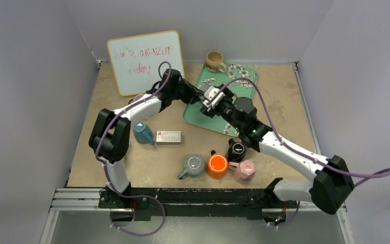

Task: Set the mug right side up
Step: Turn over the cup at the center of the board.

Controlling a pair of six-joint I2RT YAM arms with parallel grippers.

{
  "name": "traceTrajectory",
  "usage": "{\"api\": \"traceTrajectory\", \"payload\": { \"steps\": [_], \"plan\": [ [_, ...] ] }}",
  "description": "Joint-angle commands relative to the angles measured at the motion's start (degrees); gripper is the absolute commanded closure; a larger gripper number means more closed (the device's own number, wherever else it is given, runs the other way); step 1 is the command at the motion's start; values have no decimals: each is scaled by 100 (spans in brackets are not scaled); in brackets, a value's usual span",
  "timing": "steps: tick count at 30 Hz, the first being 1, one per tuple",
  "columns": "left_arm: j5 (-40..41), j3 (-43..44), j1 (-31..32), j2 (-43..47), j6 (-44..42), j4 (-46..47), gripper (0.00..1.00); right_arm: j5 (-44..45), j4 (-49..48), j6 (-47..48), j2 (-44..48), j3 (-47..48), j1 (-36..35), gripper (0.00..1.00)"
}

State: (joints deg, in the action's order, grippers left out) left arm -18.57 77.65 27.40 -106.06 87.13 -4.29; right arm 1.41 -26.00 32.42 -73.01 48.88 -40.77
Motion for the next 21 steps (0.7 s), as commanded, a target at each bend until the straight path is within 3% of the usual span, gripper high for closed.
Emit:
{"api": "traceTrajectory", "payload": {
  "steps": [1, 10, 15, 18, 21],
  "plan": [
    [-8, 40, -23, 337, -1045, 1568, 100, 570, 256, -1316, 441, 308, 2, 24],
    [-47, 61, 35, 34, -3332, 2304, 100, 1686, 733, -2859, 543, 715, 16, 18],
    [626, -65, 433, 89, -5761, 2544, 100, 2197, 1187, -4047, 470, 865, 222, 17],
    [1028, -281, 711, 140, -7007, 2896, 100, 2154, 1590, -4731, 519, 922, 540, 17],
    [1186, -406, 762, 33, -7559, 3327, 100, 1567, 1467, -5216, 740, 665, 943, 17]
  ]
}}
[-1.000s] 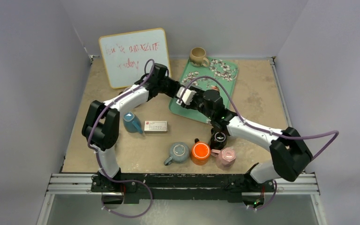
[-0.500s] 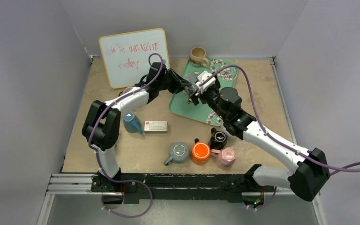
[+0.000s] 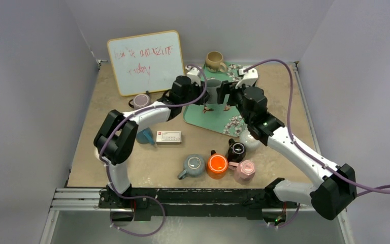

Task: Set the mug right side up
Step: Turn over the cup at the center of the board, then place the cup on the tray.

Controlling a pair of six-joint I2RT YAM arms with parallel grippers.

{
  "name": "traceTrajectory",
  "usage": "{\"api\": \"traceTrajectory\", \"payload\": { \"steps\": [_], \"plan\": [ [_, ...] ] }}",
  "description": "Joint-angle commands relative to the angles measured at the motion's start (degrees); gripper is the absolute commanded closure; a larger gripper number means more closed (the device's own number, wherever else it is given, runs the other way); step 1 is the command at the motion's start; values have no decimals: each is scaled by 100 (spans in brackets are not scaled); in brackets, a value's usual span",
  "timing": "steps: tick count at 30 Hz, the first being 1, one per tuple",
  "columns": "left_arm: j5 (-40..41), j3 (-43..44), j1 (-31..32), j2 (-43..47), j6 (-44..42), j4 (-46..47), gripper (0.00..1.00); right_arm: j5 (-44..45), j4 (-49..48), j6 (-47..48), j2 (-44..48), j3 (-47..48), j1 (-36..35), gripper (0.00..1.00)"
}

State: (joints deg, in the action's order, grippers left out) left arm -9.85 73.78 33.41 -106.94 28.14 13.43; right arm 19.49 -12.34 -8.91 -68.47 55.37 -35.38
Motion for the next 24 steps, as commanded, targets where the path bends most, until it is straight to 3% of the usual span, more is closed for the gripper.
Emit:
{"api": "traceTrajectory", "payload": {
  "steps": [1, 12, 19, 24],
  "plan": [
    [320, -39, 159, 52, -1785, 1712, 100, -319, 97, -1175, 344, -55, 511, 17],
    [-73, 696, 77, -1195, -2906, 2326, 100, -318, 247, -1243, 939, -449, 821, 16],
    [308, 616, -74, -1576, -2708, 3331, 100, -382, 184, -1227, 887, -474, 857, 16],
    [501, 877, -165, -1984, -2650, 3235, 100, -402, 204, -1175, 842, -492, 876, 15]
  ]
}}
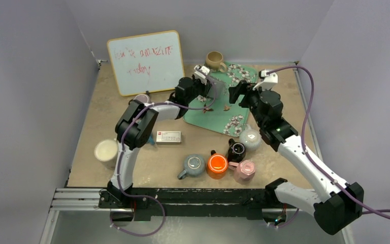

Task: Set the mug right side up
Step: Place the cup on the tray.

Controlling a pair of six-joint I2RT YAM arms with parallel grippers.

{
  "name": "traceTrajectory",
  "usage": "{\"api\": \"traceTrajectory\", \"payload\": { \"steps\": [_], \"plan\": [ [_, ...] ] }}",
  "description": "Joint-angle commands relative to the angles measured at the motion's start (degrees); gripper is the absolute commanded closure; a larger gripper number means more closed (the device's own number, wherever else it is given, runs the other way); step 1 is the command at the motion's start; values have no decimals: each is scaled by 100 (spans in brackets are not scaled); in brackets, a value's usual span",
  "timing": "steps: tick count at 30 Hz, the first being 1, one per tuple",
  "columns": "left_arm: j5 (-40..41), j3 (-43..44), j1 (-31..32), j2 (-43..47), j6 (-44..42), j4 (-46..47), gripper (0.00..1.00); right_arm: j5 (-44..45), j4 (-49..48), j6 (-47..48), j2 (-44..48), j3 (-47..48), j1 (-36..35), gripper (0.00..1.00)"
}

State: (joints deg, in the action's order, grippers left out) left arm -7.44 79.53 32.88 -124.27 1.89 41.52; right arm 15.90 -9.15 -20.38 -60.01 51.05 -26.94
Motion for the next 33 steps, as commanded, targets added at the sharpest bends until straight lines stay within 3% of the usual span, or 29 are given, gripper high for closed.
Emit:
{"api": "traceTrajectory", "payload": {
  "steps": [1, 8, 13, 16, 20, 27, 33],
  "plan": [
    [318, 282, -129, -288, -37, 420, 100, -43, -110, -27, 12, -67, 39, 15],
    [266, 347, -208, -370, -126, -166, 98, -124, -246, -52, 32, -142, 57, 15],
    [-325, 353, -236, -289, 11, -558, 83, -277, -231, -95, -46, -100, 64, 15],
    [-203, 291, -241, -238, 160, -661, 70, -281, -213, -100, -25, -102, 64, 15],
    [-290, 209, -239, -169, 265, -865, 62, -276, -222, -97, 33, -155, 65, 14],
    [-361, 182, -241, -142, 191, -1043, 63, -375, -202, -124, 6, -103, 75, 14],
    [10, 497, -239, -305, 153, -1183, 77, -456, -191, -139, 15, -80, 75, 14]
  ]
}}
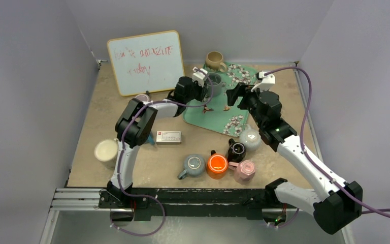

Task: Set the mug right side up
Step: Place the cup on the tray.

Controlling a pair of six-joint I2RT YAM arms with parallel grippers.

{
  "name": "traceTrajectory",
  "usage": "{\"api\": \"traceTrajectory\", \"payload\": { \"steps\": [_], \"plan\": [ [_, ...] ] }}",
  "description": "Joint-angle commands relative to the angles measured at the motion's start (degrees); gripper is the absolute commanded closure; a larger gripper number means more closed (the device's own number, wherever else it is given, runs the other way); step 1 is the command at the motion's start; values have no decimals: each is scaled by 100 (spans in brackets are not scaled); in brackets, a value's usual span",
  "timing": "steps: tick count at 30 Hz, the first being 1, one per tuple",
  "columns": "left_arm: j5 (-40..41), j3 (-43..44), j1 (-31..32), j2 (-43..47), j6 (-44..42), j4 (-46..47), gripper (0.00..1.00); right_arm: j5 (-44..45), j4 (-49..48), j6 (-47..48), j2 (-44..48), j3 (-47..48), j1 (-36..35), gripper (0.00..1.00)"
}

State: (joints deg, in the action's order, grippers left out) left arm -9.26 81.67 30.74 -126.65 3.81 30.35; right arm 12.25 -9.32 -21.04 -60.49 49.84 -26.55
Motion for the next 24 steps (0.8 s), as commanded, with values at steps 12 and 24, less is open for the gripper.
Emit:
{"api": "traceTrajectory", "payload": {
  "steps": [12, 24],
  "plan": [
    [1757, 1149, -58, -709, -355, -303, 72, -161, -143, -63, 70, 56, 43, 14],
    [959, 1303, -244, -871, -173, -94, 77, -195, -128, -33, 64, 43, 44, 14]
  ]
}}
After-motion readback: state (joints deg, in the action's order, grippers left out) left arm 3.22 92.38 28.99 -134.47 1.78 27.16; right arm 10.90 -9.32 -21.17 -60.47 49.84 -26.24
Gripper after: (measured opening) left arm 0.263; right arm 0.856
